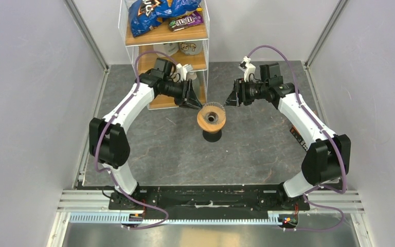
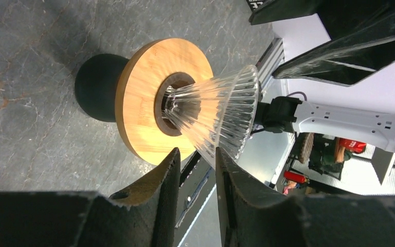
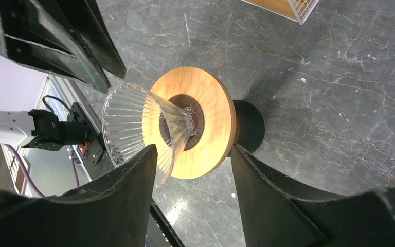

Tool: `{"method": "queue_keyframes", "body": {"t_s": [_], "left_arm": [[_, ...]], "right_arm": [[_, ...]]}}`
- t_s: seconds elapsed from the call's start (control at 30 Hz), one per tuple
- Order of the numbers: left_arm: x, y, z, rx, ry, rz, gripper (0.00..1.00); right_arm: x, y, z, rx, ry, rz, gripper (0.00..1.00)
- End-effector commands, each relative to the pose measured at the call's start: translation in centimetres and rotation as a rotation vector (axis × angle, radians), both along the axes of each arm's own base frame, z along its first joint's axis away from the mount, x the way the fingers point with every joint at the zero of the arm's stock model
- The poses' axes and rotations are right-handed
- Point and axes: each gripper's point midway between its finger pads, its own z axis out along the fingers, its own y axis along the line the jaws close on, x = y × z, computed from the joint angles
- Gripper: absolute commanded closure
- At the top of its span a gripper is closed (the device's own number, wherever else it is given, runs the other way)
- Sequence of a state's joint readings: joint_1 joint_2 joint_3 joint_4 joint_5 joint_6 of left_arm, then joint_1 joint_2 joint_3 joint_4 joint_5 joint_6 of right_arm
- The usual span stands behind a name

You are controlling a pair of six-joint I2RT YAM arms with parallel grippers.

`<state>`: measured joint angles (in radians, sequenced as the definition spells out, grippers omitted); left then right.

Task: Place the coffee filter in the dripper

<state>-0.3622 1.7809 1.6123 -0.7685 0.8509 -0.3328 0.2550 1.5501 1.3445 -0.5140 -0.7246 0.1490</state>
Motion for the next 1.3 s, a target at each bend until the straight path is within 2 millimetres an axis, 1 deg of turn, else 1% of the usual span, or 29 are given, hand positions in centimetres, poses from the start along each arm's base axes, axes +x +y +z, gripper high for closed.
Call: {"method": "queue_keyframes", "body": {"t_s": [0.0, 0.1, 0.2, 0.3, 0.4, 0.53, 0.63, 0.7, 0.83, 0.97, 1.1, 1.27], "left_arm": [[-0.3, -0.6, 1.6, -0.066, -0.042, 0.041, 0.64], [-0.1, 0.3, 2.9, -0.057, -0.141, 0.124, 0.64], [0.3, 1.2, 4.5, -0.061, -0.231, 0.215, 0.61], [0.9, 1.9, 5.5, -0.083, -0.29, 0.309, 0.59], [0.9, 2.2, 5.3, -0.113, -0.288, 0.371, 0.58], [0.7, 1.8, 3.7, -0.127, -0.206, 0.392, 0.58], [0.7, 1.5, 2.6, -0.14, -0.179, 0.392, 0.57], [0.8, 1.3, 2.3, -0.146, -0.172, 0.386, 0.57], [0.9, 0.7, 1.5, -0.145, -0.149, 0.368, 0.57], [0.7, 0.3, 1.5, -0.157, -0.143, 0.35, 0.57], [0.3, -0.3, 1.1, -0.159, -0.134, 0.331, 0.57], [0.5, -0.7, 0.5, -0.154, -0.119, 0.323, 0.58]], "right_arm": [[-0.1, 0.2, 1.8, 0.032, -0.028, 0.007, 0.37], [-0.4, 0.0, 2.4, 0.034, -0.051, -0.006, 0.37], [-0.6, -0.1, 2.8, 0.041, -0.055, -0.015, 0.36], [-0.5, -0.1, 2.9, 0.04, -0.054, -0.024, 0.35], [-0.4, -0.2, 2.4, 0.031, -0.042, -0.028, 0.36], [-0.7, -0.1, 1.7, 0.037, -0.001, -0.018, 0.42], [-0.8, 0.1, 1.3, 0.038, 0.015, -0.011, 0.44], [-0.8, 0.2, 1.1, 0.042, 0.019, -0.006, 0.47], [-0.8, 0.4, 0.8, 0.051, 0.036, 0.005, 0.48], [-1.1, 0.7, 0.6, 0.063, 0.053, 0.024, 0.49], [-1.0, 0.9, 0.2, 0.058, 0.062, 0.029, 0.51], [-0.9, 1.1, -0.2, 0.059, 0.077, 0.036, 0.52]]}}
